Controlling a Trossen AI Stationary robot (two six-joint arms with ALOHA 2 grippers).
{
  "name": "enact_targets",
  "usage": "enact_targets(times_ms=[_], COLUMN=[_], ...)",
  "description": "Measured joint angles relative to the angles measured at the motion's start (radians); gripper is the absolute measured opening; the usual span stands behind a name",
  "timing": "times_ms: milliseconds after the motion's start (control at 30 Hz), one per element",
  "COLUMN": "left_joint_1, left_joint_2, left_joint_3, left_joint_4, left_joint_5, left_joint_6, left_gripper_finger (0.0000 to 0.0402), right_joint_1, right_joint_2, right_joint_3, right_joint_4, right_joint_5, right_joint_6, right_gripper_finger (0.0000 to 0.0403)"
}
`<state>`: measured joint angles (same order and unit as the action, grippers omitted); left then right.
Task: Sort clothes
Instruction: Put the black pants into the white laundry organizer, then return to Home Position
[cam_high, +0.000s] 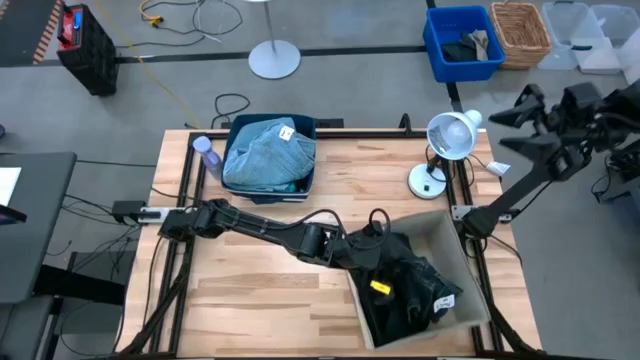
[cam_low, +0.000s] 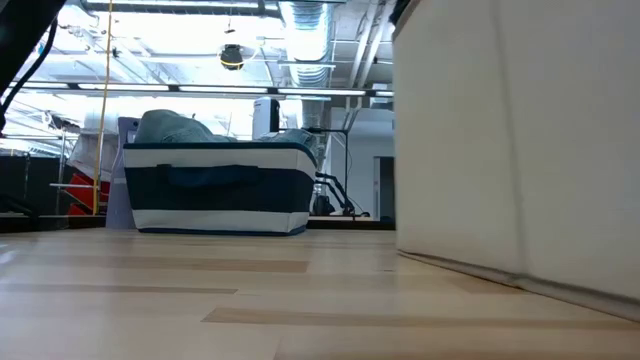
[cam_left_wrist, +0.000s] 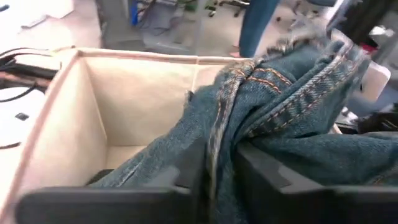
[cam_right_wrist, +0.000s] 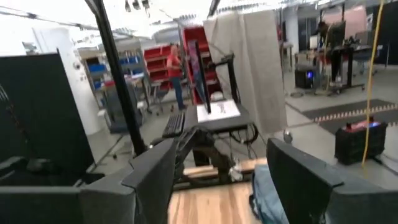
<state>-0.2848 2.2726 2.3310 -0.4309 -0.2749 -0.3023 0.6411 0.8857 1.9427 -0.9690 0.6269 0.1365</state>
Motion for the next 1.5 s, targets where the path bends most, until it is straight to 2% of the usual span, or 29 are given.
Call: enact_targets(times_ms=[200,267,333,433,567,633,700,767,900,1000,1167,1233,1367,1500], left_joint_1=[0.001,-0.005,-0.008,-0.023,-0.088,-0.118,-0.129,-0.148,-0.184,-0.201,-0.219,-0.219,-0.203,-0.158], left_joint_2=[-0.027,-0.074,-0.129,-0.200,-0.309,-0.372,-0.435,-0.491,-0.615,-0.746,-0.981,-1.086,-1.294,-1.461], left_joint_3=[0.021,0.018,0.019,0.020,0.019,0.016,-0.012,-0.067,-0.268,-0.478,-0.890,-1.049,-1.348,-1.563], left_joint_4=[0.056,0.048,0.037,0.015,-0.157,-0.280,-0.366,-0.422,-0.394,-0.252,0.048,0.151,0.373,0.442], left_joint_5=[-0.009,-0.019,-0.026,-0.091,-0.355,-0.463,-0.486,-0.489,-0.484,-0.487,-0.458,-0.433,-0.390,-0.287], left_joint_6=[-0.009,-0.043,-0.054,0.014,0.130,0.143,0.121,0.089,0.060,0.055,0.080,0.075,0.070,0.031], left_gripper_finger=[0.0225,0.0257,0.0271,0.0269,0.0235,0.0211,0.0183,0.0152,0.0077,0.0020,0.0002,0.0001,0.0001,0.0001], right_joint_1=[0.000,0.000,0.000,0.000,0.004,0.019,0.043,0.066,0.119,0.147,0.156,0.164,0.187,0.179], right_joint_2=[0.029,0.053,0.076,0.124,0.204,0.237,0.253,0.242,0.177,0.120,0.020,-0.013,-0.082,-0.161], right_joint_3=[-0.099,-0.127,-0.149,-0.163,-0.166,-0.166,-0.177,-0.215,-0.346,-0.474,-0.680,-0.755,-0.922,-1.072], right_joint_4=[0.001,-0.002,-0.006,-0.003,-0.001,-0.008,0.001,0.086,0.284,0.426,0.698,0.775,0.989,1.140], right_joint_5=[-0.076,-0.082,-0.081,-0.079,-0.065,-0.002,0.061,0.122,0.163,0.185,0.196,0.210,0.298,0.280], right_joint_6=[0.072,0.075,0.076,0.076,0.077,0.097,0.102,0.080,0.016,-0.017,-0.108,-0.139,-0.233,-0.299], right_gripper_finger=[0.0270,0.0270,0.0270,0.0270,0.0270,0.0267,0.0256,0.0238,0.0176,0.0116,0.0019,0.0009,0.0014,0.0006])
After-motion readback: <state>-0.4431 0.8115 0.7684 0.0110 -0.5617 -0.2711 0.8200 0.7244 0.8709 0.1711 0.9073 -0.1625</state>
